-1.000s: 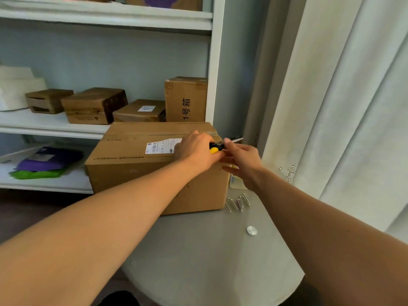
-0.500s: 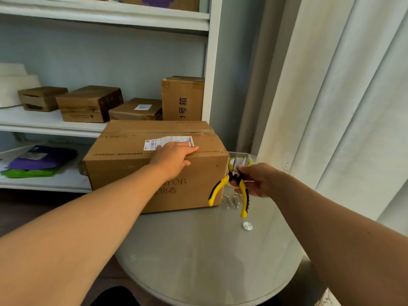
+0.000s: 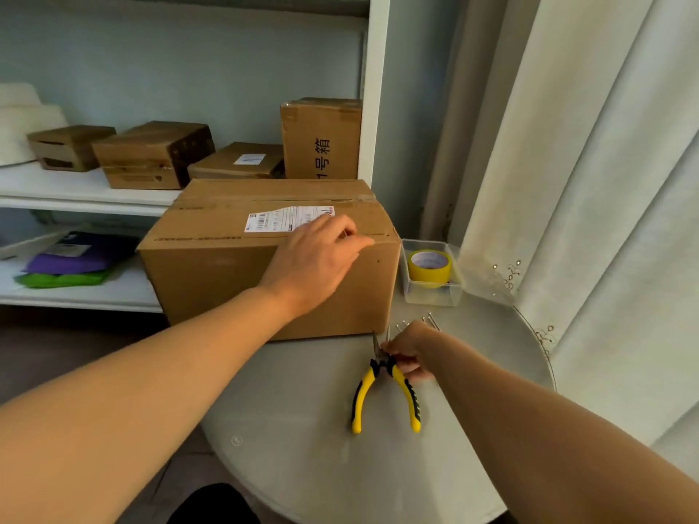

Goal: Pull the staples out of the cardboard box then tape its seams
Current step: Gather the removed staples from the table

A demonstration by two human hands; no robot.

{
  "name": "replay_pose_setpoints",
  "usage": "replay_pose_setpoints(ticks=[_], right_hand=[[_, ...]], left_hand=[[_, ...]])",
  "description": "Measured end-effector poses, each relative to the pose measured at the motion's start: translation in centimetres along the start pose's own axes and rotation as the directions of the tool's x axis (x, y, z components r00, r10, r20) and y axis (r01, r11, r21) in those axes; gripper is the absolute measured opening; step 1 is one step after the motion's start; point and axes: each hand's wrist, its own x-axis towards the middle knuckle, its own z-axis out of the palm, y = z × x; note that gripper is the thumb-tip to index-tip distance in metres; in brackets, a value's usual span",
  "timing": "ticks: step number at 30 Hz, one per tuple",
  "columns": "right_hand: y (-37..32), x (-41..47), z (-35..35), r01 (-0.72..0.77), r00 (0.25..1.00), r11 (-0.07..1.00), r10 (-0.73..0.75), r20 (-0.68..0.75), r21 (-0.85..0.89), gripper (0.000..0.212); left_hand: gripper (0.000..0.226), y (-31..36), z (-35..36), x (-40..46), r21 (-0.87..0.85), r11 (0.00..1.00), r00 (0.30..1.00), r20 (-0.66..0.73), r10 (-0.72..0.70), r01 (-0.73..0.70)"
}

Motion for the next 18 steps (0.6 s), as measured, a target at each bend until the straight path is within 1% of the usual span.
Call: replay_pose_setpoints(ticks=[1,2,3,4,6,8,10,12,13,14,16,17,18], right_hand=[[0.0,0.3,0.1,0.012,1.000,1.000,-0.012,-0.017,0.000,0.023],[0.1,0.7,0.2,0.021,0.999,1.000,-0.021,-0.030,0.010,0.026],[0.4,1.2,0.2,0.036,0.998,0.999,-0.035,-0.045,0.029,0.029],[0.7,1.5,0.3,0.054,0.997,0.997,-0.051,-0.061,0.050,0.032],[1.1,2.0,0.4,0.086,0.992,0.994,-0.080,-0.097,0.063,0.029],[1.3,2.3,0.4,0.111,0.987,0.993,-0.104,-0.120,0.052,0.035],[1.3,2.5,0.1,0.110,0.988,0.993,-0.104,-0.111,0.051,0.042],[1.3,2.9,-0.1,0.098,0.991,0.994,-0.092,-0.099,0.056,0.041],[1.4,3.2,-0.6,0.108,0.987,0.992,-0.100,-0.128,0.057,0.038],[1.4,3.7,-1.3,0.136,0.973,0.989,-0.121,-0.195,0.062,0.034],[1.5,4.5,-3.1,0.193,0.921,0.980,-0.161,-0.355,0.057,0.028],[1.6,5.0,-4.2,0.207,0.895,0.977,-0.169,-0.412,0.050,0.025],[1.7,5.1,-4.9,0.216,0.877,0.976,-0.175,-0.448,0.041,0.023]], left_hand=[[0.029,0.9,0.1,-0.1,-0.051,0.997,0.998,0.030,0.064,-0.062],[0.027,1.8,0.5,-0.1,-0.094,0.993,0.990,0.117,0.075,-0.064],[0.027,2.5,1.1,0.0,-0.121,0.993,0.976,0.216,0.039,-0.013],[0.027,3.1,1.8,0.1,-0.139,0.988,0.952,0.305,-0.024,0.069],[0.027,4.1,3.2,0.5,-0.217,0.942,0.908,0.389,-0.159,0.258],[0.028,4.7,4.0,1.2,-0.308,0.857,0.856,0.454,-0.249,0.412],[0.030,5.2,5.1,2.2,-0.353,0.771,0.782,0.556,-0.282,0.530],[0.033,5.6,5.8,2.7,-0.341,0.701,0.694,0.654,-0.301,0.626],[0.035,5.8,6.3,2.8,-0.334,0.657,0.651,0.689,-0.319,0.676],[0.034,6.0,7.0,3.0,-0.337,0.596,0.610,0.715,-0.342,0.729],[0.028,6.6,8.0,3.0,-0.328,0.453,0.511,0.773,-0.376,0.829],[0.024,7.0,8.6,3.3,-0.311,0.378,0.454,0.802,-0.388,0.872],[0.023,7.2,9.2,3.3,-0.303,0.322,0.420,0.812,-0.405,0.897]])
